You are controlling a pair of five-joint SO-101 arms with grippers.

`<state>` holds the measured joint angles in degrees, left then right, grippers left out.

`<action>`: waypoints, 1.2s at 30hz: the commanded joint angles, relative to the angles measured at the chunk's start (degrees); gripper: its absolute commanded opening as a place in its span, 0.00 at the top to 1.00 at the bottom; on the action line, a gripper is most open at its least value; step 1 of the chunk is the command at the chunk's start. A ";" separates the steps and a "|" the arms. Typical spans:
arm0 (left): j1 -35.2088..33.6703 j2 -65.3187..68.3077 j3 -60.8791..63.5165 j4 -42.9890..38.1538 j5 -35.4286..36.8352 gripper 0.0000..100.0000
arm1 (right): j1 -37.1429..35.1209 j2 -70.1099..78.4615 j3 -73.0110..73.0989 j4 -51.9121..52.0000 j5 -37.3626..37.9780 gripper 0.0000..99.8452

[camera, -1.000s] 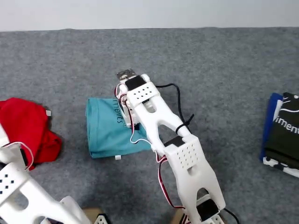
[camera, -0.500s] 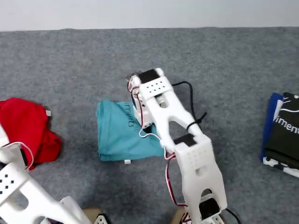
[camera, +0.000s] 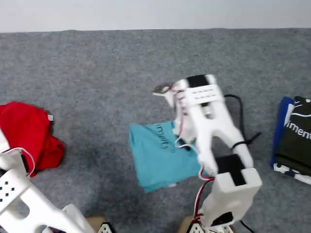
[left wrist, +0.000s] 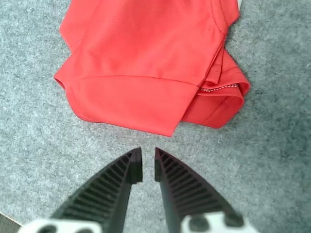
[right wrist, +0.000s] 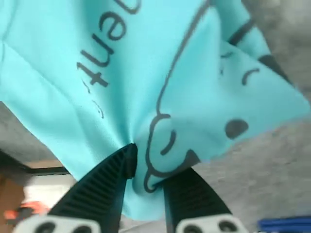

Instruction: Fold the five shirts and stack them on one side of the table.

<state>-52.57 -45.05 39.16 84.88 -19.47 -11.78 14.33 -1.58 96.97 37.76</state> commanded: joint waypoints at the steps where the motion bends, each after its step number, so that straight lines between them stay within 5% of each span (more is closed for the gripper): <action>1: -0.09 -1.32 -0.31 0.62 0.26 0.95 | 5.05 1.80 -1.67 -7.87 11.08 0.99; 8: -0.09 -1.32 -0.31 0.53 0.26 0.95 | 4.26 12.88 -19.78 -17.45 12.31 0.99; 18: -0.09 -1.32 -0.31 0.53 -0.09 0.95 | 2.07 31.60 -44.92 -14.81 15.03 0.93; 23: -0.09 -1.32 -0.31 0.53 -1.67 0.95 | 4.62 33.01 -55.38 -8.92 -3.16 0.78; 36: 0.00 -1.32 3.03 0.53 -2.02 0.95 | 2.59 31.43 -71.21 6.02 -55.82 0.77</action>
<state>-52.57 -45.05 42.15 84.88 -20.88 -8.35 48.26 -69.89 100.48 -4.44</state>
